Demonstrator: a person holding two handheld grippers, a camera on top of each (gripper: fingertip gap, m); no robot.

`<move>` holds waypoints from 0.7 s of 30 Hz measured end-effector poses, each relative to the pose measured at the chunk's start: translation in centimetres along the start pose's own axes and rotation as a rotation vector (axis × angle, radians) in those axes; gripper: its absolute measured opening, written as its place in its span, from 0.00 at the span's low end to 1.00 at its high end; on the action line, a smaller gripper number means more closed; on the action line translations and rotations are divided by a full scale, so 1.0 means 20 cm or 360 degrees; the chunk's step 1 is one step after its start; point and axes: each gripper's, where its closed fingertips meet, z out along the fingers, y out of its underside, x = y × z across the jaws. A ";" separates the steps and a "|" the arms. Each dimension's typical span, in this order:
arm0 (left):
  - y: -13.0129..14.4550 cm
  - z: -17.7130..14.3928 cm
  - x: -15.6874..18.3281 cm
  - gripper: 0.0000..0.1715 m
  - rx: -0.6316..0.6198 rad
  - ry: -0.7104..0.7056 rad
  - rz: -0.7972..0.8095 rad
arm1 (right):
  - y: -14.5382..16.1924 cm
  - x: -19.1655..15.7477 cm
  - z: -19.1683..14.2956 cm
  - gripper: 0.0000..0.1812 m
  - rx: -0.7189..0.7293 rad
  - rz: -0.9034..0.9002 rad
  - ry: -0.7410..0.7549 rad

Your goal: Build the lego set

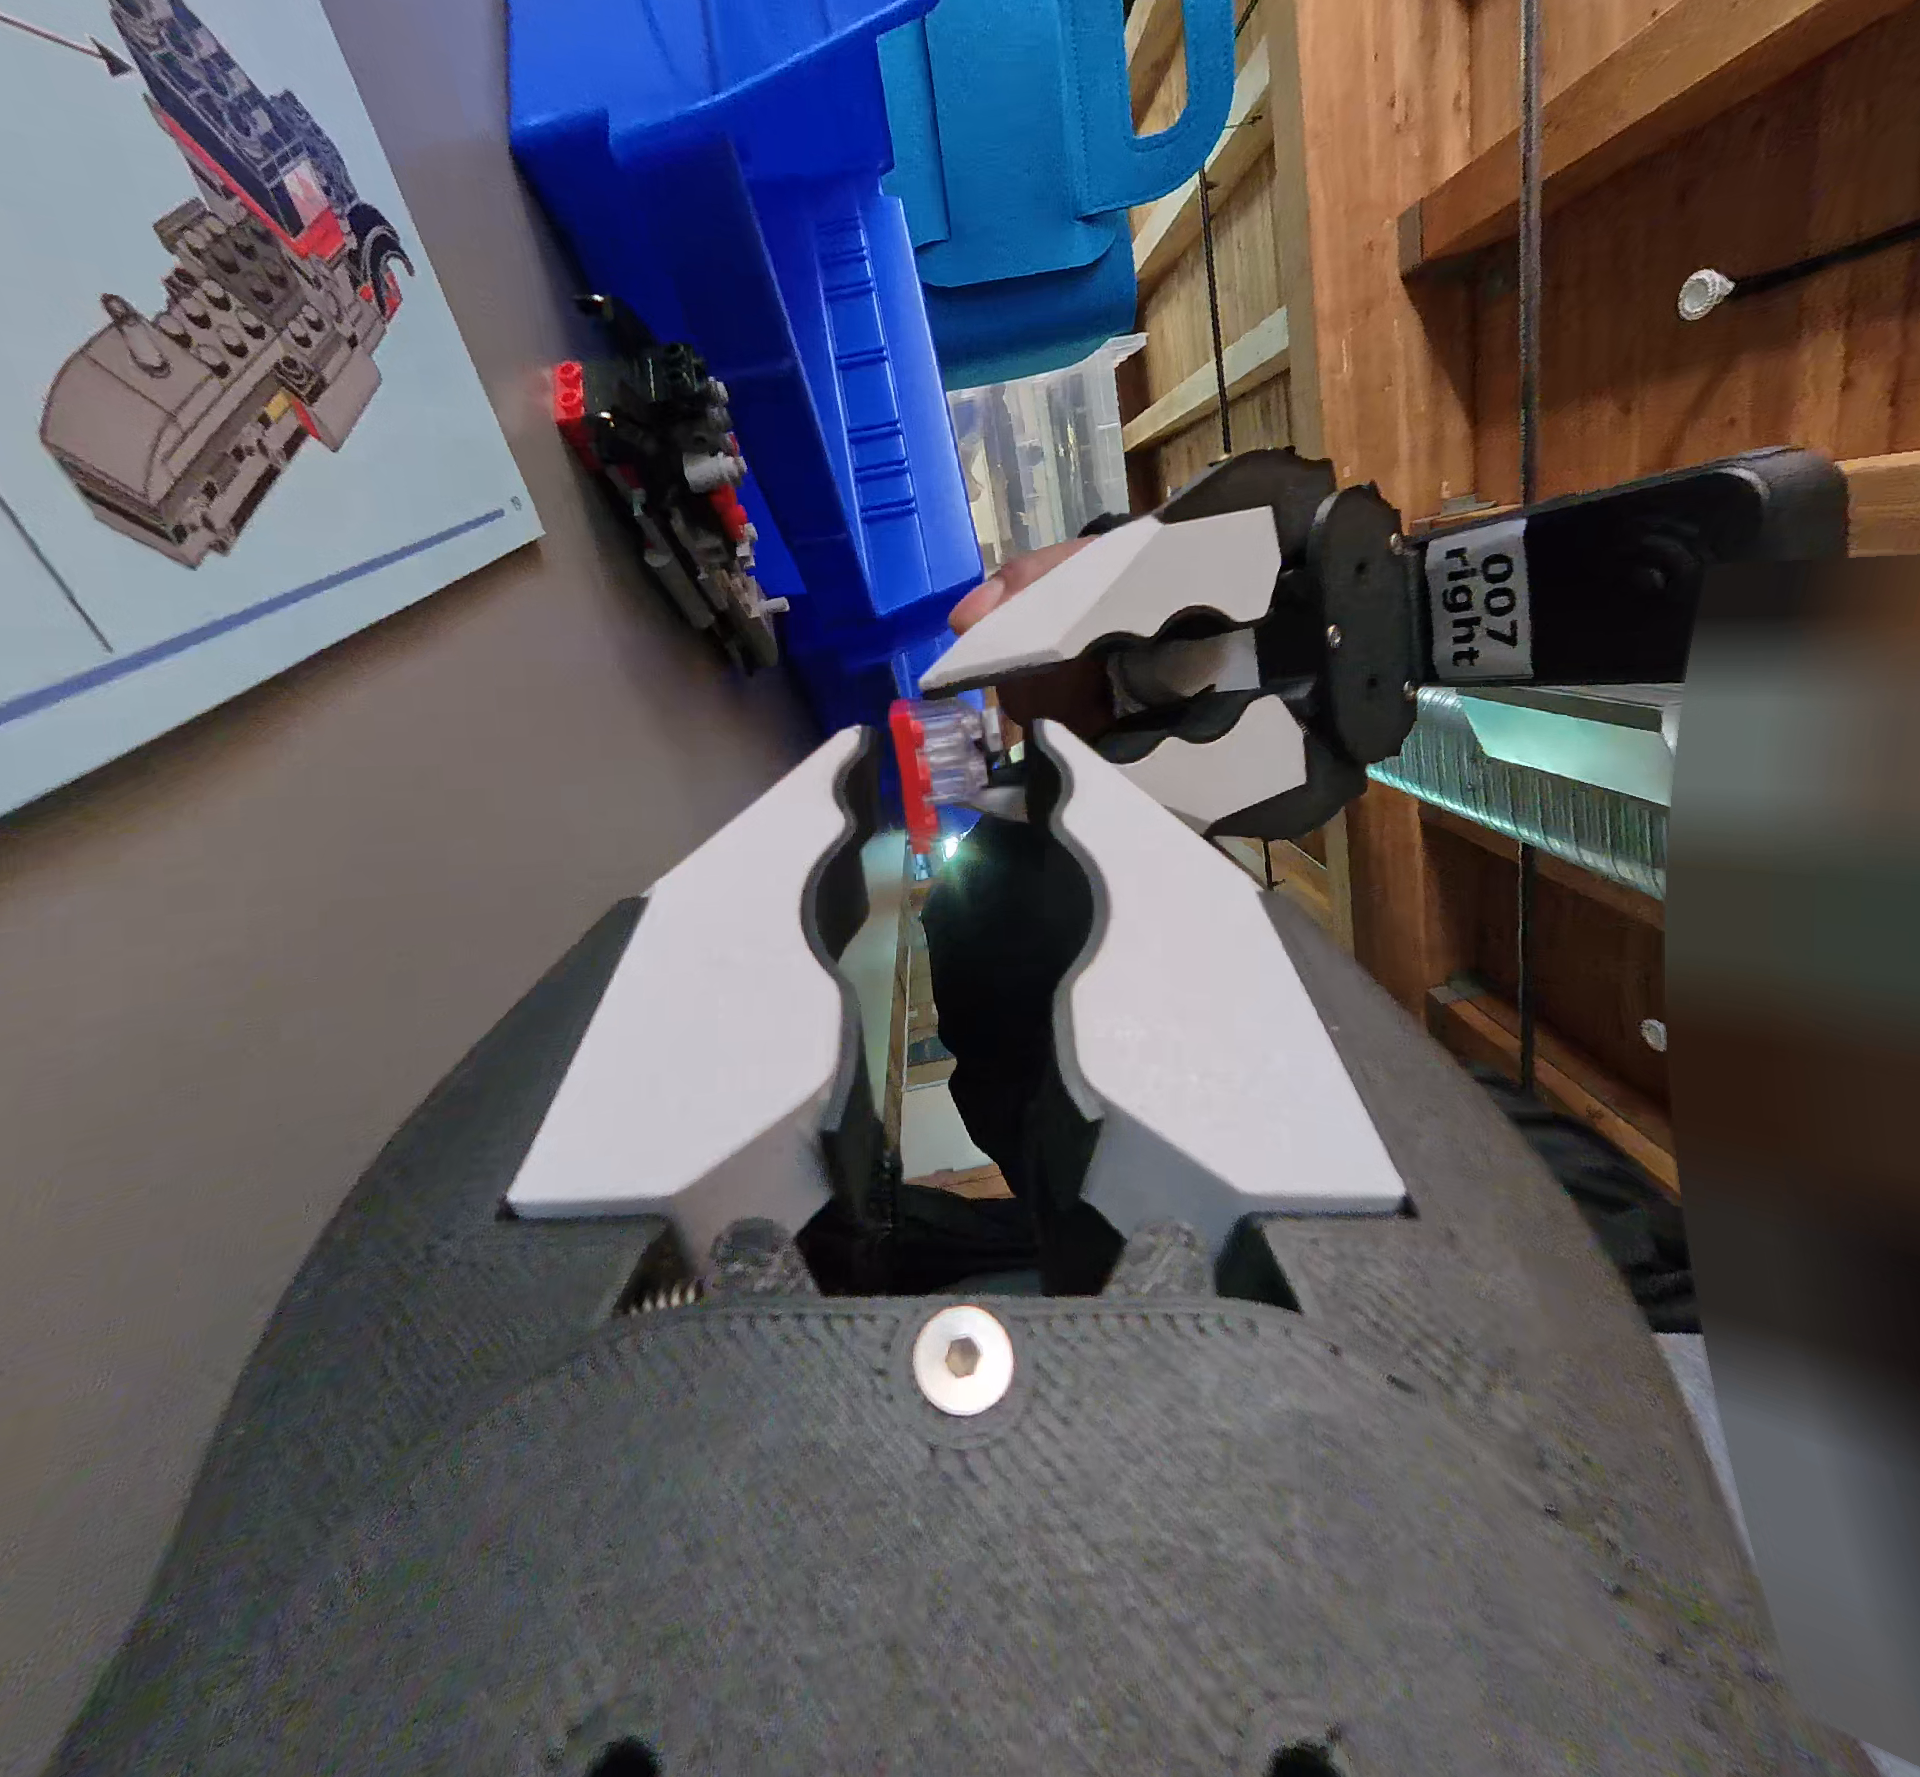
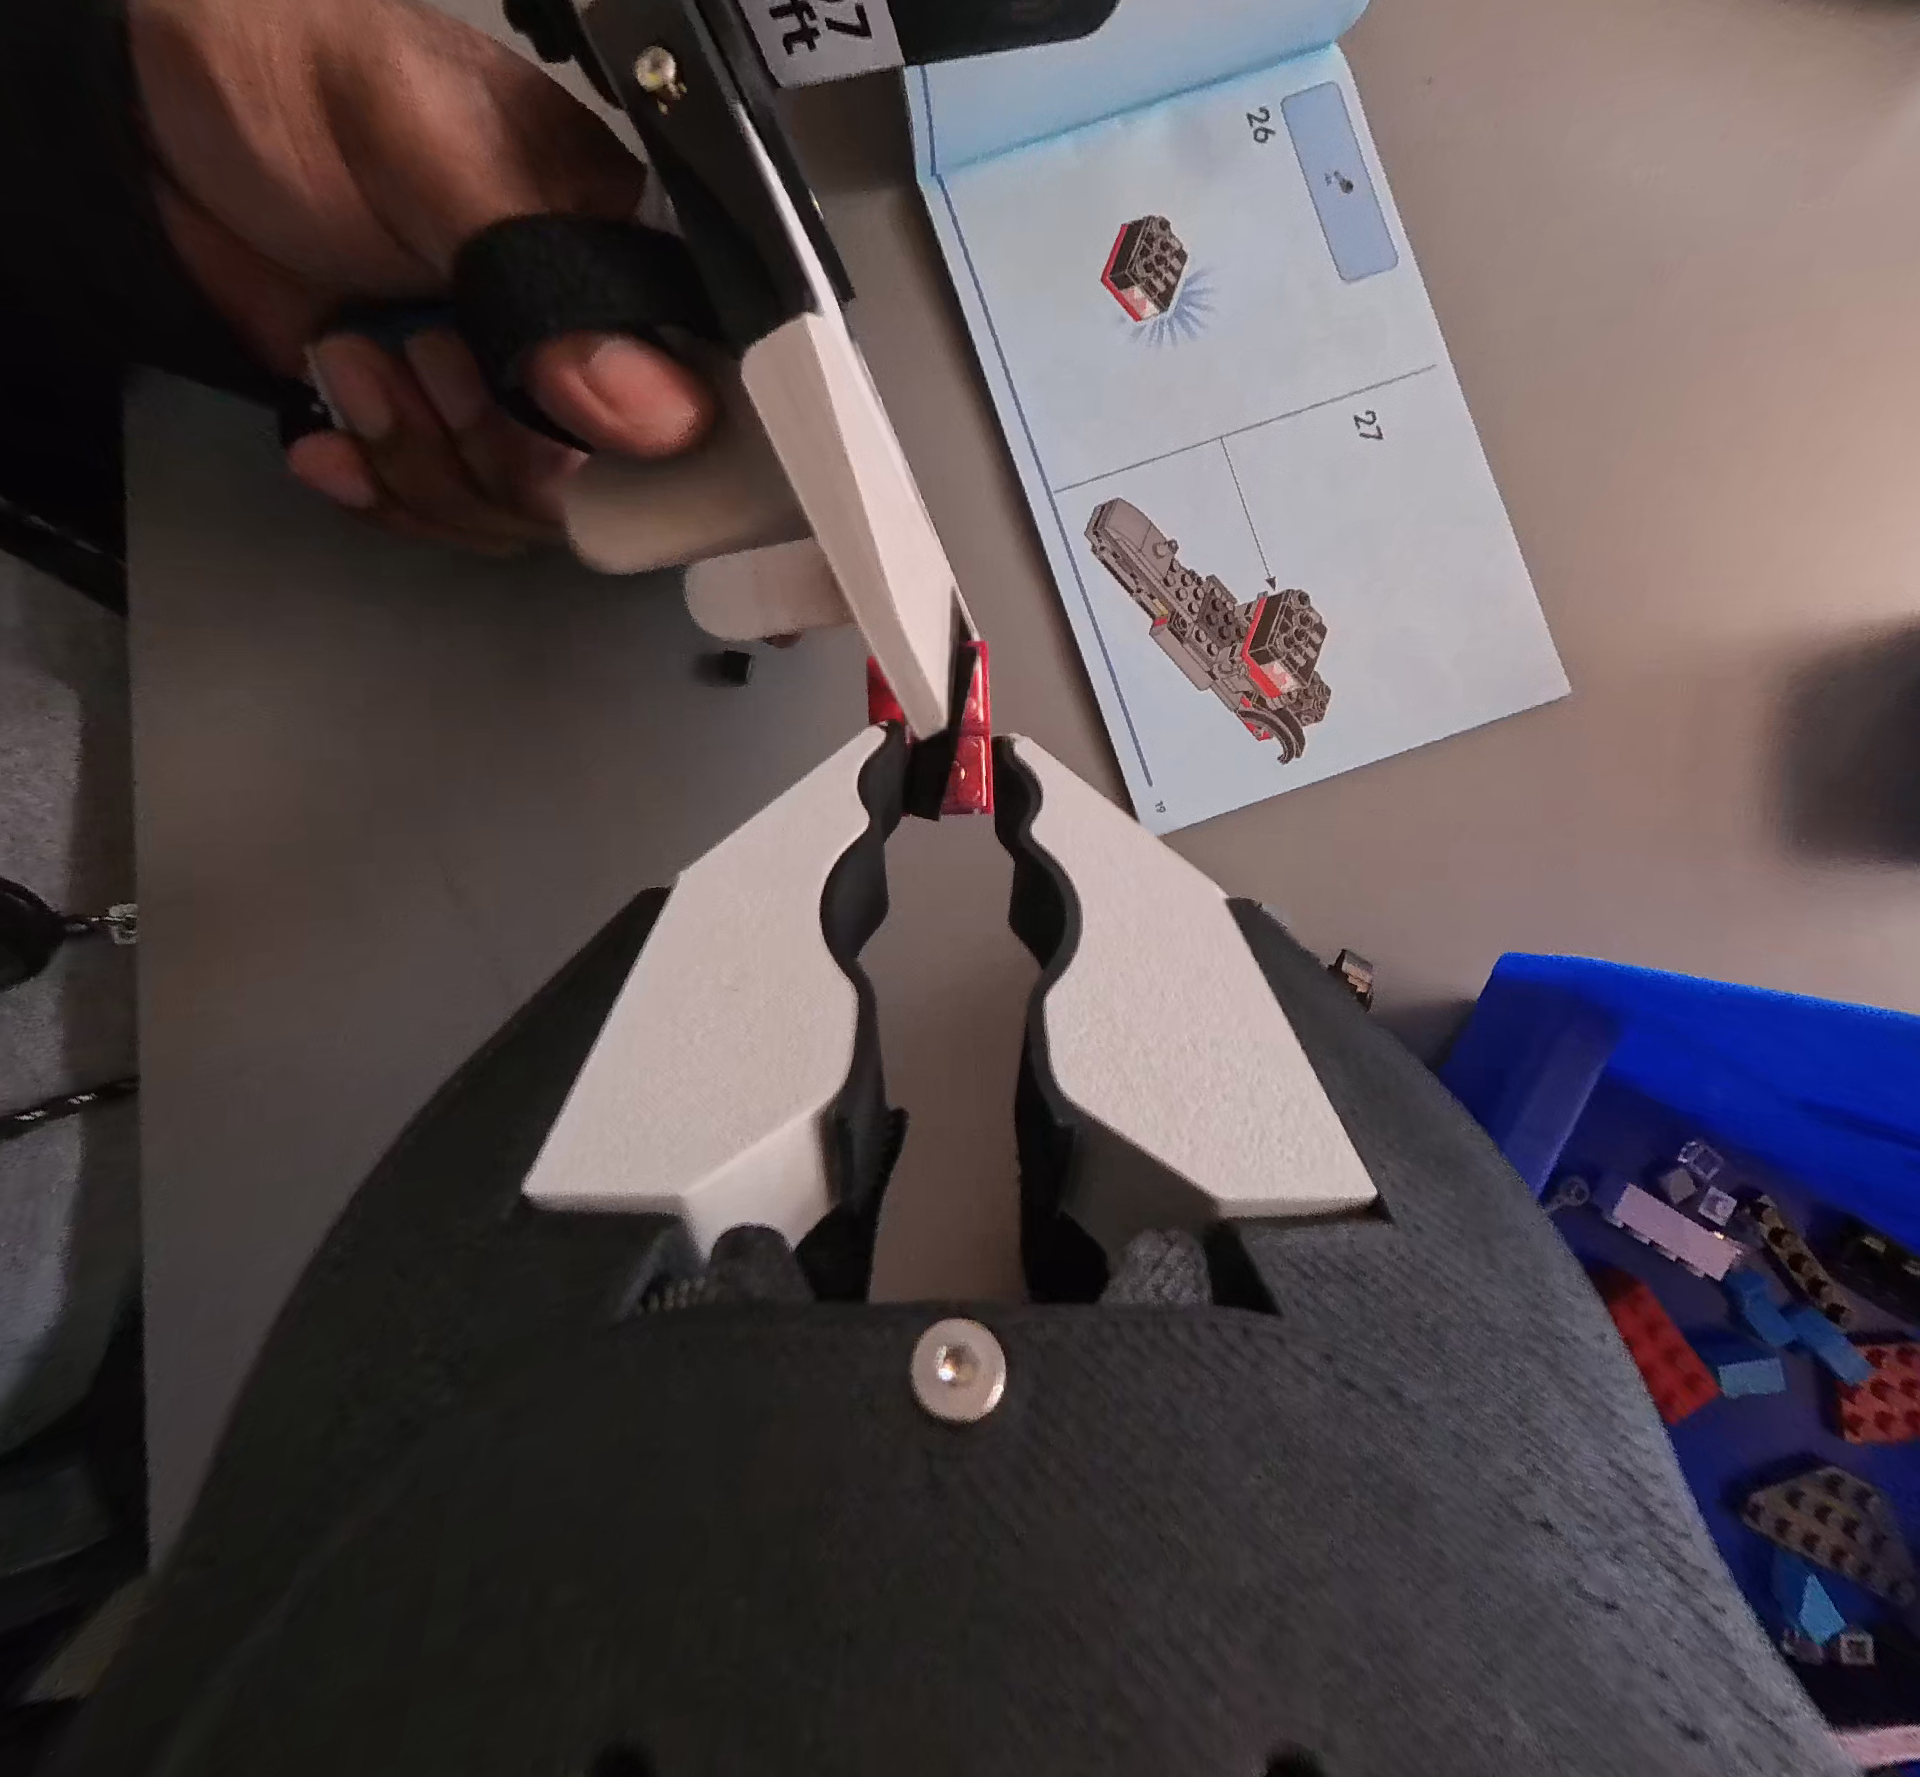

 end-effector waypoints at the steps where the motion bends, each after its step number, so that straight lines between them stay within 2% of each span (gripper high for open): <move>1: 0.00 0.00 0.00 0.14 0.0012 0.0009 0.0000 | -0.01 -0.01 0.00 0.10 0.0010 -0.0004 -0.0003; 3: -0.01 -0.01 0.01 0.12 0.0039 0.0026 -0.0002 | -0.02 -0.02 0.00 0.10 0.0022 -0.0013 -0.0004; 11: 0.03 -0.09 0.03 0.11 0.0142 0.0028 0.0023 | -0.08 -0.08 0.03 0.10 0.0070 -0.0068 0.0018; 17: 0.03 -0.20 0.06 0.11 0.0209 0.0042 0.0057 | -0.17 -0.13 0.07 0.10 0.0139 -0.0182 0.0040; 21: -0.01 -0.26 0.07 0.11 0.0254 0.0072 0.0046 | -0.24 -0.13 0.10 0.10 0.0226 -0.0150 0.0031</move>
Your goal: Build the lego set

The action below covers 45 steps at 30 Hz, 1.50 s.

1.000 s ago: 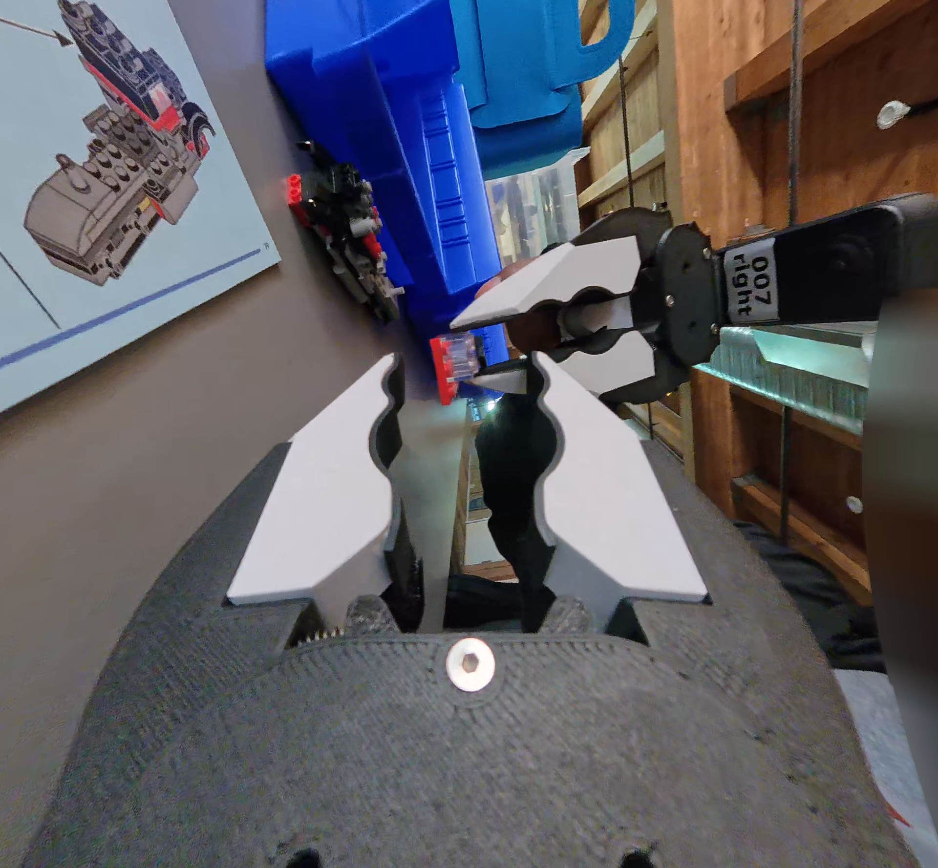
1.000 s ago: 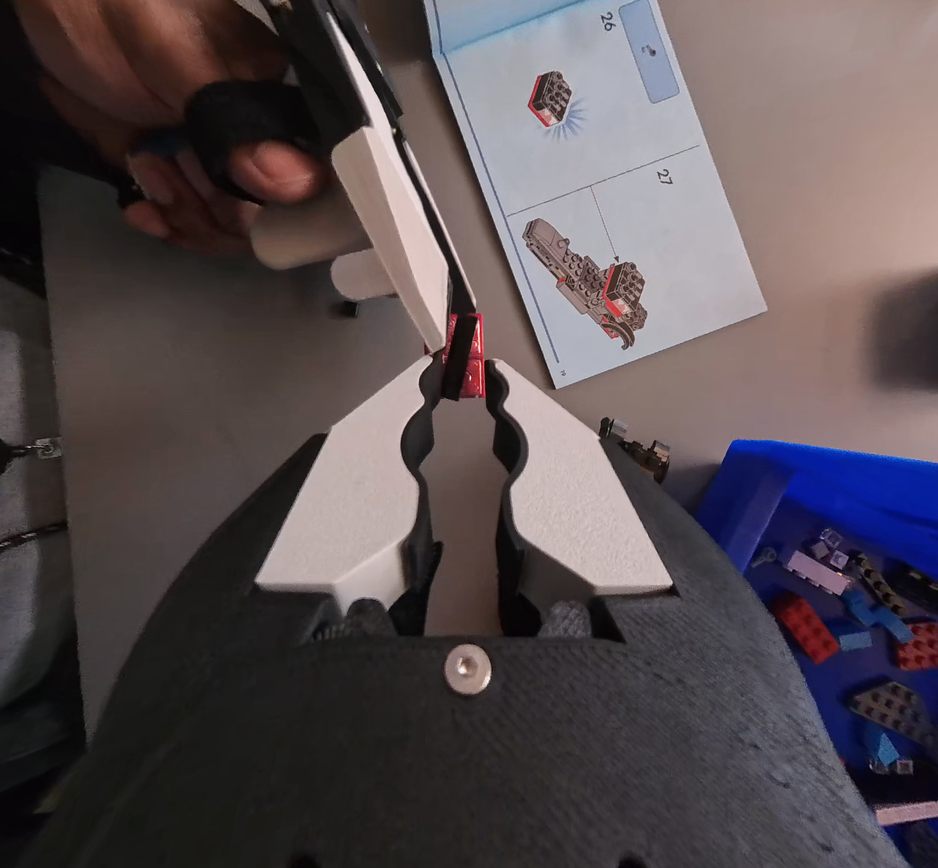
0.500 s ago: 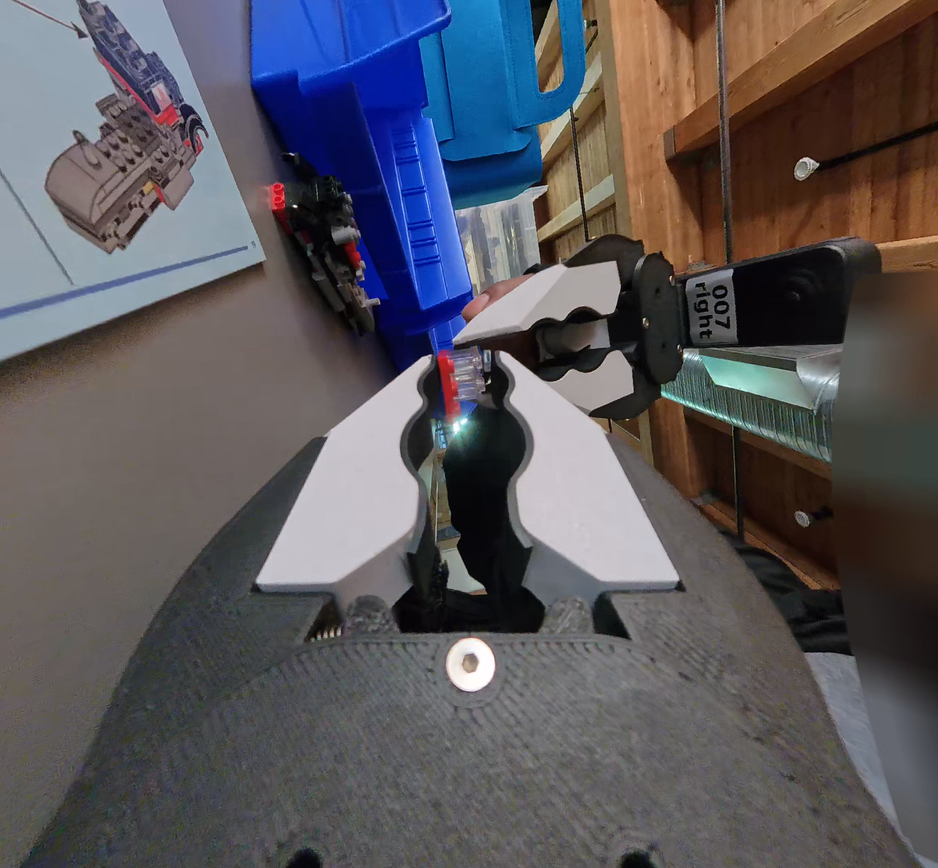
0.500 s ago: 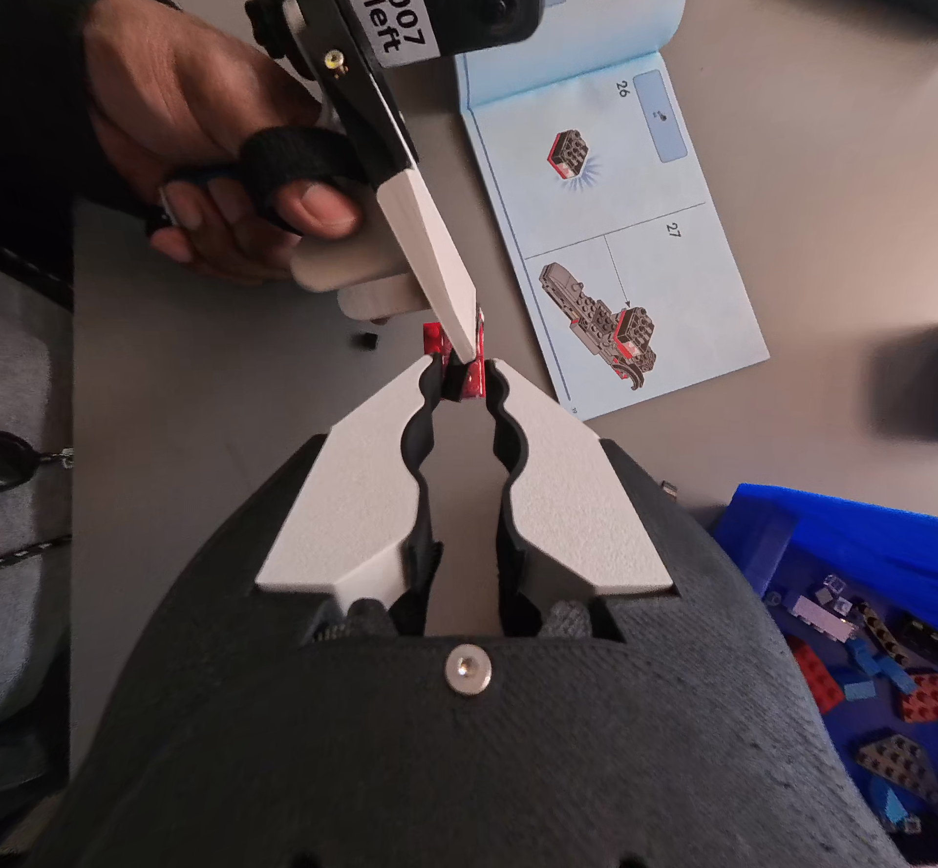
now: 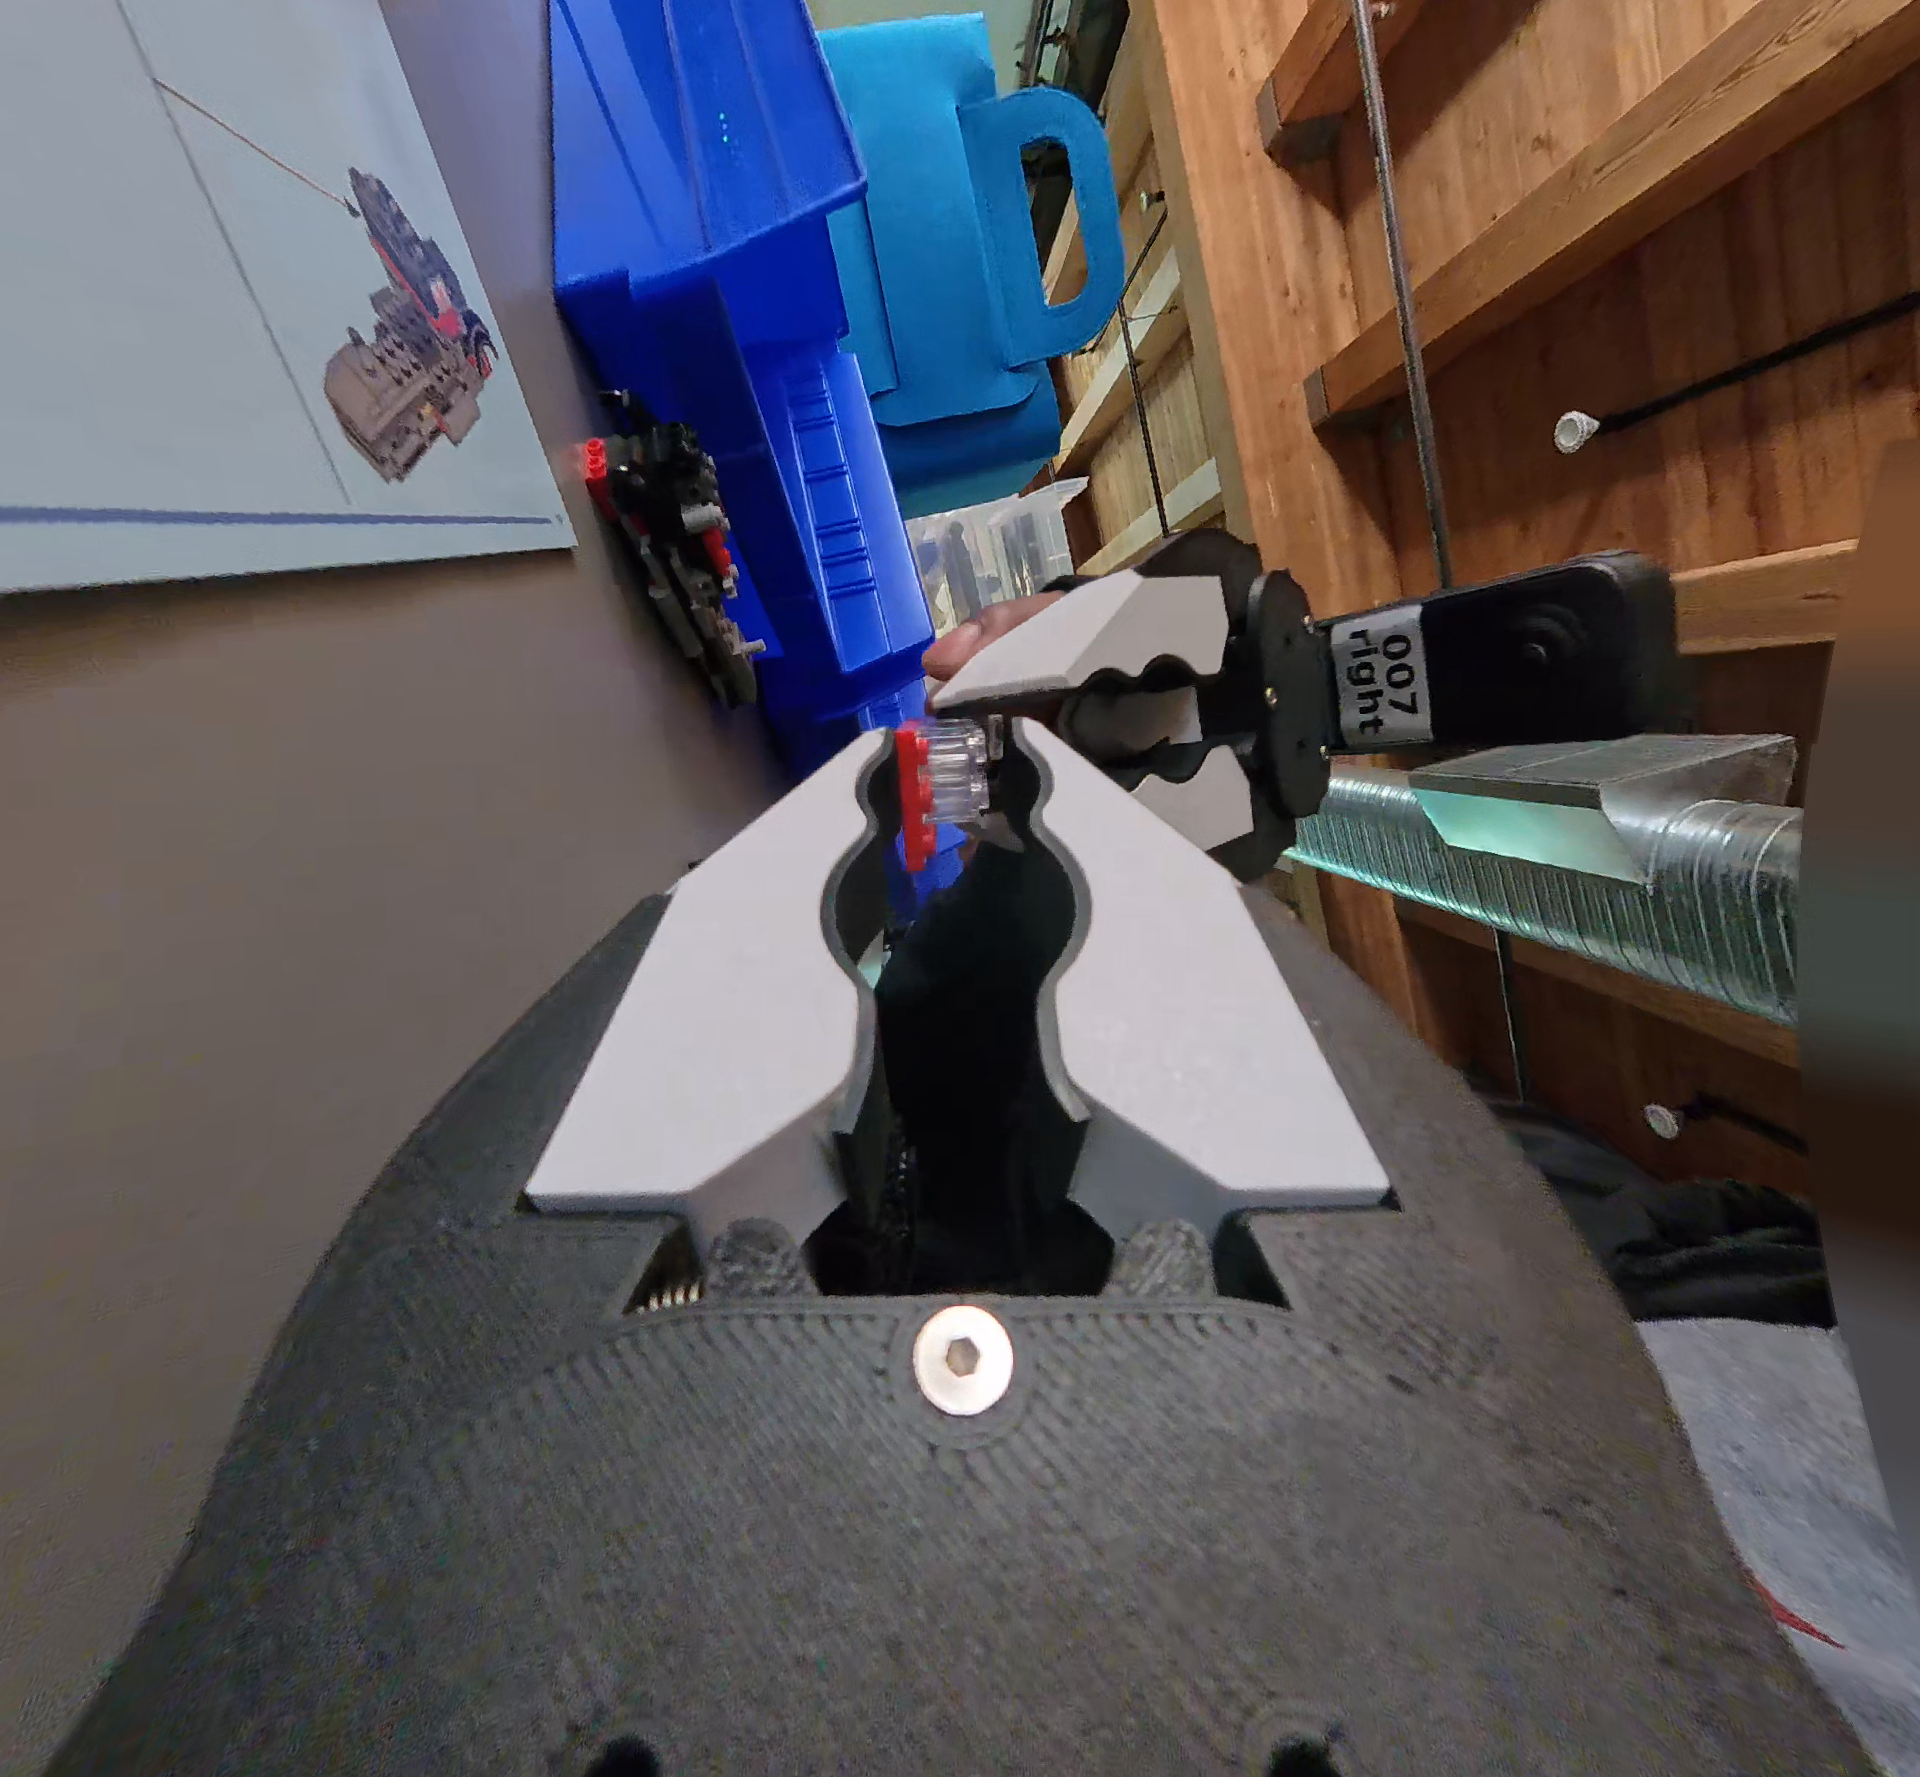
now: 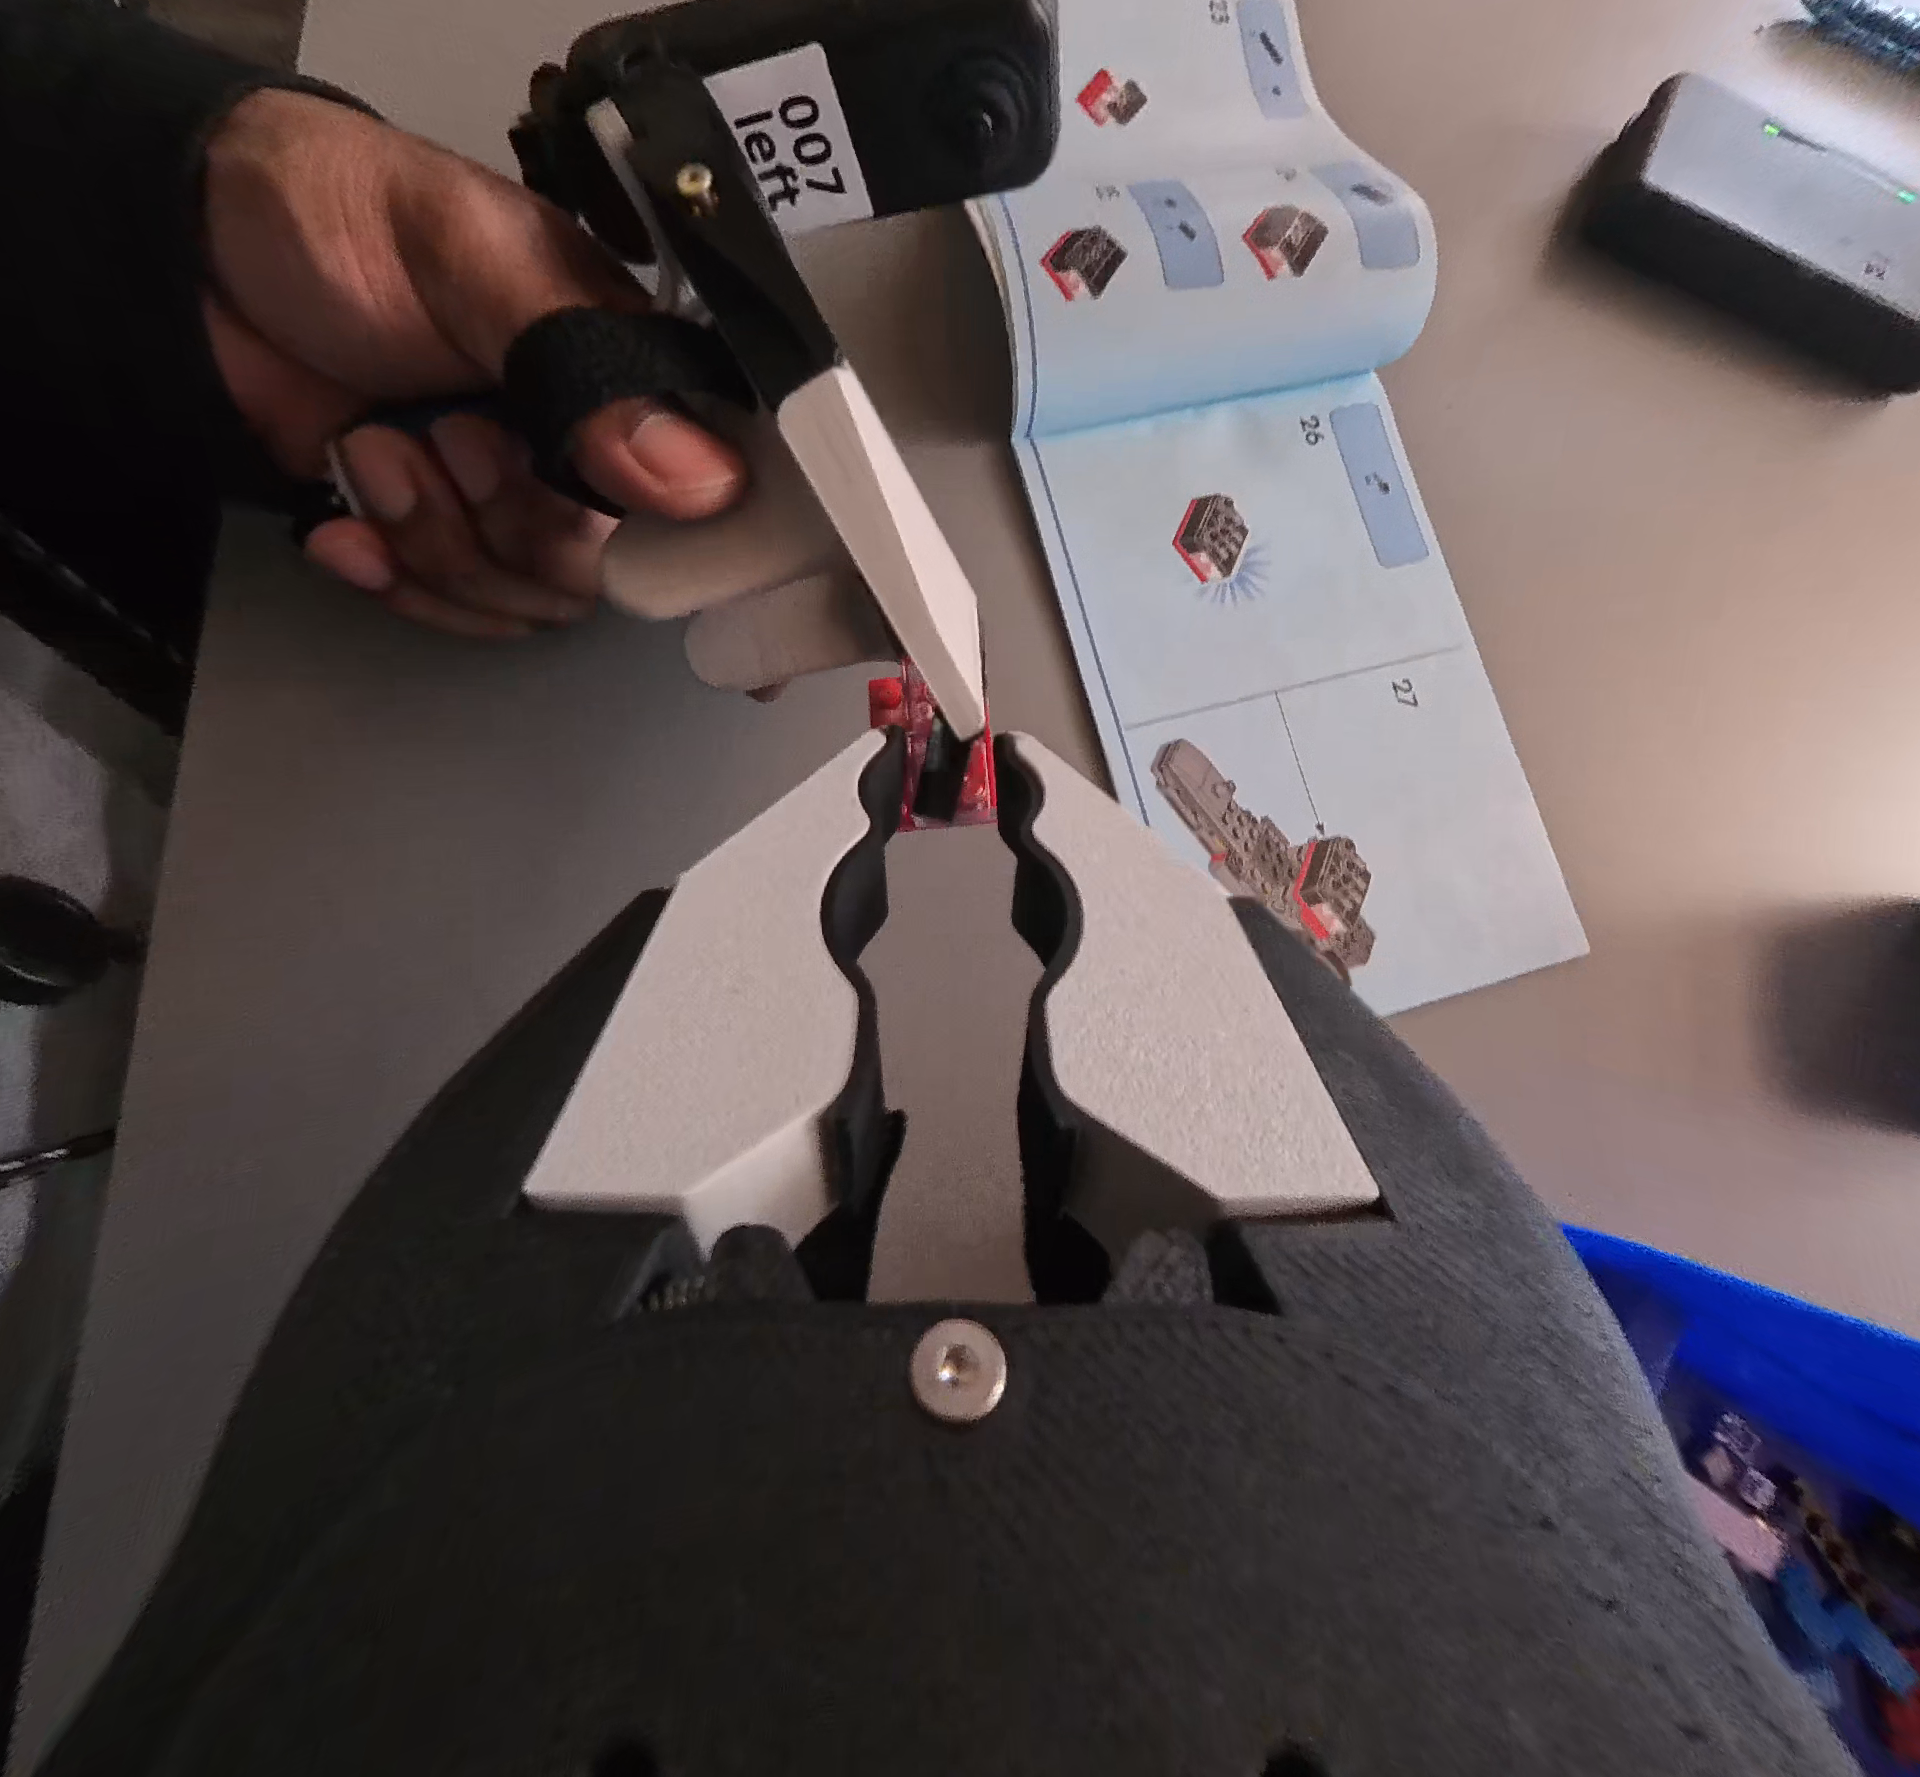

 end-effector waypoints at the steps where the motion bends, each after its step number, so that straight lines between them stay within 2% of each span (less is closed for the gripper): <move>1: -0.01 -0.01 0.00 0.11 0.0008 0.0004 0.0001 | -0.01 0.01 0.01 0.10 0.0025 0.0014 -0.0001; 8: -0.08 -0.04 0.04 0.11 0.0078 0.0106 -0.0035 | -0.06 0.05 0.04 0.13 0.0161 0.0085 0.0015; 16: -0.17 0.00 0.06 0.10 0.0136 0.0189 -0.0022 | -0.04 0.15 -0.07 0.17 0.0440 0.0310 0.0067; 20: -0.25 0.12 0.15 0.11 0.0086 0.0229 0.0106 | -0.03 0.25 -0.19 0.18 0.0696 0.0558 0.0101; 26: -0.38 0.44 0.30 0.11 -0.0113 0.0332 0.0383 | -0.03 0.45 -0.42 0.21 0.1122 0.0788 0.0296; 28: -0.39 0.53 0.31 0.11 -0.0171 0.0397 0.0416 | 0.01 0.52 -0.50 0.22 0.1231 0.0845 0.0401; 31: -0.35 0.58 0.28 0.11 -0.0230 0.0463 0.0420 | 0.04 0.55 -0.58 0.22 0.1375 0.0907 0.0396; 38: -0.31 0.52 0.18 0.11 -0.0223 0.0480 0.0356 | 0.09 0.49 -0.49 0.22 0.1223 0.0688 0.0442; 45: -0.30 0.49 0.19 0.11 -0.0276 0.0518 0.0302 | 0.07 0.44 -0.47 0.18 0.1246 0.0519 0.0440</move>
